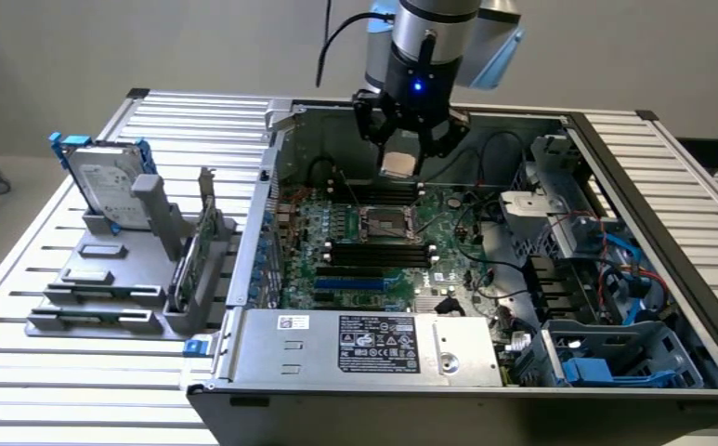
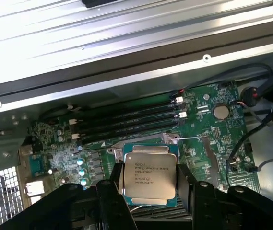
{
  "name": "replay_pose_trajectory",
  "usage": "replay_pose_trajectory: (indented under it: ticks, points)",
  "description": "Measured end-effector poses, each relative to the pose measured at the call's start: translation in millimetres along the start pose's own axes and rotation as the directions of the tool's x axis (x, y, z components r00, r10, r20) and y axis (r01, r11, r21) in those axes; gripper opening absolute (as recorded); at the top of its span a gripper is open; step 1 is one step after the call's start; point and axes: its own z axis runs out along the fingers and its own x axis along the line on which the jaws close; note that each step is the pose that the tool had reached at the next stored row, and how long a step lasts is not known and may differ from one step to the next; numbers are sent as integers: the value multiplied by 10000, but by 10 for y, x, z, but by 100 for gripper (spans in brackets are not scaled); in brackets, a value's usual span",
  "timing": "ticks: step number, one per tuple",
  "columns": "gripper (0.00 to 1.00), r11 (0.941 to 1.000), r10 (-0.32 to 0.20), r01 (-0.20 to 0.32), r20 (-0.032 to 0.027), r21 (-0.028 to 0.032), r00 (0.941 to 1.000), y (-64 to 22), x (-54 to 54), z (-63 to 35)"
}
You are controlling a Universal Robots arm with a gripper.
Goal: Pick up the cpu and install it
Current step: 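Place the cpu into insertion slot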
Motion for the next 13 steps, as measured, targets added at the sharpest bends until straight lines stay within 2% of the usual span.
replay_pose_trajectory:
  ticks: [4,7,10,13]
  points:
    - [55,9973,727,-727,94,-50,9973,0,0,1]
    - [55,9920,1259,-1258,162,-92,9919,0,0,3]
    - [55,9836,1799,-1796,228,-137,9834,-1,0,5]
    - [55,9725,2326,-2321,290,-187,9721,-1,0,8]
